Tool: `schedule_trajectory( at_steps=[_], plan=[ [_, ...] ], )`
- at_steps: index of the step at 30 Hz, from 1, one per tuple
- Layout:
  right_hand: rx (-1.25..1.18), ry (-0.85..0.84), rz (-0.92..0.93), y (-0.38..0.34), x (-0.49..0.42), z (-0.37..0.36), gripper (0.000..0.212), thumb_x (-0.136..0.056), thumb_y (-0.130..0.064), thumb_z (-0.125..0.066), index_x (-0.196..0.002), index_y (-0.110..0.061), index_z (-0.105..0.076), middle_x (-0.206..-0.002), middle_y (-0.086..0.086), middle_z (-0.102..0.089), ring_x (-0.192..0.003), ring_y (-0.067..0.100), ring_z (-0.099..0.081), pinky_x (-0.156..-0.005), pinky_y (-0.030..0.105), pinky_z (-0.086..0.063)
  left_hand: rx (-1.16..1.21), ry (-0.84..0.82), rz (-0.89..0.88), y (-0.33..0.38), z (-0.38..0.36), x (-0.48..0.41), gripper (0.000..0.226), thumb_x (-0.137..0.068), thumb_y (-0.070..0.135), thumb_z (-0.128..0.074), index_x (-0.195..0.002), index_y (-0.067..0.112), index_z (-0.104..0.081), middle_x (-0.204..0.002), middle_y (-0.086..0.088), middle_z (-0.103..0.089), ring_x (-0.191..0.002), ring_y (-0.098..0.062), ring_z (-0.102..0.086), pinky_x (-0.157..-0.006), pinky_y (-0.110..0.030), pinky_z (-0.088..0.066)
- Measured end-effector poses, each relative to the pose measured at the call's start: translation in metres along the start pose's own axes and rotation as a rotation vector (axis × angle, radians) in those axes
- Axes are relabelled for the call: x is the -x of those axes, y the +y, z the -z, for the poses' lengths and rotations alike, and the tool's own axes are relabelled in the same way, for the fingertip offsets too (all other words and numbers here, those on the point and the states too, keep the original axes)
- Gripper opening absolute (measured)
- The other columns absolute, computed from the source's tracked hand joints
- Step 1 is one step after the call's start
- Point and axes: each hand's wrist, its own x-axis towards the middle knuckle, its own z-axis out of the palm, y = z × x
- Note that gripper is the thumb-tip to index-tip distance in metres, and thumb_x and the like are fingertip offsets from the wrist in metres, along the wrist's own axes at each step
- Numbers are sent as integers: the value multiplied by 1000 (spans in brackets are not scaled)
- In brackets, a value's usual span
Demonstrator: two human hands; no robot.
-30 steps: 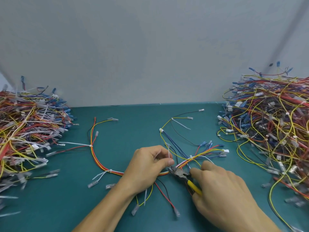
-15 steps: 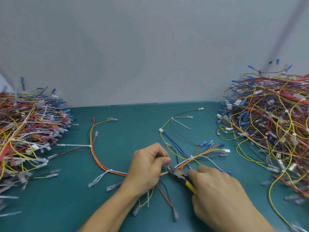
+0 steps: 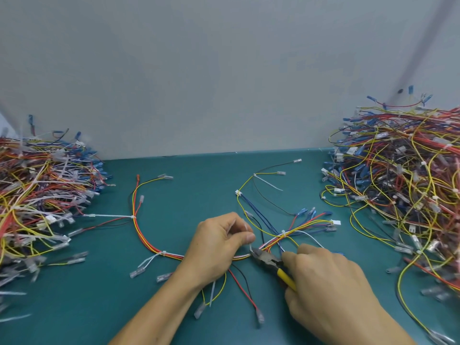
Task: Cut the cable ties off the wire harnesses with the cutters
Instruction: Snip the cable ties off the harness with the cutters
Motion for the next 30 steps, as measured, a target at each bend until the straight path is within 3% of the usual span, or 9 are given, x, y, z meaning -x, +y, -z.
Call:
schedule_trajectory(
  at_steps=[18, 23, 27, 30],
  plan=[
    [36, 33, 37, 3, -2, -3, 21, -89, -35, -45, -107, -25, -48, -107, -5, -52, -101, 27, -57, -64, 31, -30, -12, -12, 4, -2, 0, -1, 21, -79, 8, -74, -67, 23, -64, -68, 8, -68, -61, 0, -56, -62, -14, -42],
    [24, 13, 23, 2, -3, -3, 22, -88, -31, -45, -109, -25, -49, -108, -4, -54, -103, 28, -56, -65, 31, -30, 23, 0, 10, 1, 3, 0, 19, -80, 7, -73, -69, 20, -65, -73, 0, -69, -64, -3, -56, -63, -16, -44],
    [-41, 32, 10, 4, -3, 0, 15, -88, -39, -44, -94, -26, -41, -103, -6, -52, -102, 25, -56, -65, 31, -31, 336, 57, 121, 7, 12, 0, 19, -88, -1, -59, -75, 13, -60, -56, 7, -49, -43, -4, -34, -43, -15, -28],
    [-62, 115, -6, 7, -2, 3, 20, -88, -46, -41, -89, -27, -34, -92, -6, -46, -100, 23, -57, -64, 32, -32, 664, 174, 219, 14, 32, -5, 22, -94, -4, -39, -89, 9, -55, -57, 3, -39, -44, -8, -25, -41, -18, -19]
  ],
)
